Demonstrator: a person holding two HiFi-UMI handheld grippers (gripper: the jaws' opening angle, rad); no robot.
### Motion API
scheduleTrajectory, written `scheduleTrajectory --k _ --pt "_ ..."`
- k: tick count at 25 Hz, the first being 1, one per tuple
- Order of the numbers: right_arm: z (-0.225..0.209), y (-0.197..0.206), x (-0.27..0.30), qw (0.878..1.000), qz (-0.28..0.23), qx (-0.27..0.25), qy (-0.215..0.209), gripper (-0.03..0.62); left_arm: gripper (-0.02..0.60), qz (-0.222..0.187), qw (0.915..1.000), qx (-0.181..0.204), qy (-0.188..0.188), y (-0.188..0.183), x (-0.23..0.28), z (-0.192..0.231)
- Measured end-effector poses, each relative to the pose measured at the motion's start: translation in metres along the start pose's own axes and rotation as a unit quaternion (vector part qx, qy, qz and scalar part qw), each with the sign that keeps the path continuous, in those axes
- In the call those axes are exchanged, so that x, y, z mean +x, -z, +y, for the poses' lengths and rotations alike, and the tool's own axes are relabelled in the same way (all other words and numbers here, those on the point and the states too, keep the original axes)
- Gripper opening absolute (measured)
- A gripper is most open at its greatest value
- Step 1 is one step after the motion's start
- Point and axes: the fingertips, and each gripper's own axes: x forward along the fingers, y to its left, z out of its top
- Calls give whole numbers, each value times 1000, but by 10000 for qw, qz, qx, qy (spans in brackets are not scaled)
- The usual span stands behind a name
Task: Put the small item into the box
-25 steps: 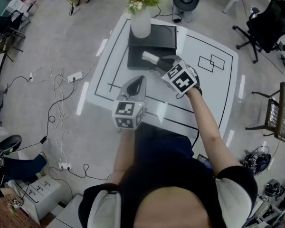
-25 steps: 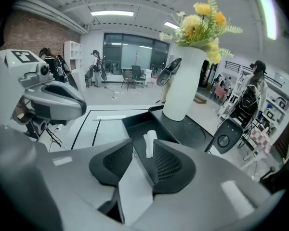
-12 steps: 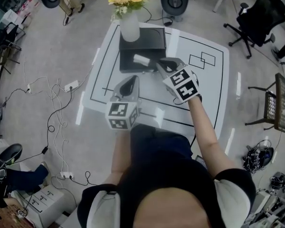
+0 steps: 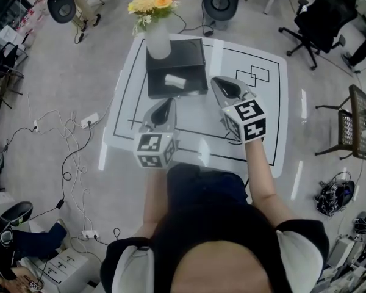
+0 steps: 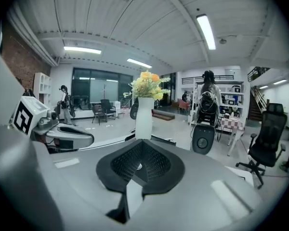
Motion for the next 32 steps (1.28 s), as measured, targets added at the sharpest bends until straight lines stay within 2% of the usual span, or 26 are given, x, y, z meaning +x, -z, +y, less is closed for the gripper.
scheduleTrajectory --k 7,10,13,18,32 --pt "-22 8 -28 9948 -413 839 402 2 9 16 10000 22 78 2 4 -3" --pt "-25 22 -33 9923 -352 1055 550 0 8 2 9999 5 116 0 5 -4" --pt "-19 40 -32 9910 -172 1261 425 0 9 21 9999 -12 112 2 6 -3" --pt "-12 53 -25 9913 12 1280 300 0 9 83 9999 -37 96 7 7 1" --pt "-6 55 -20 9926 59 1184 253 0 8 102 9999 -73 24 12 5 7"
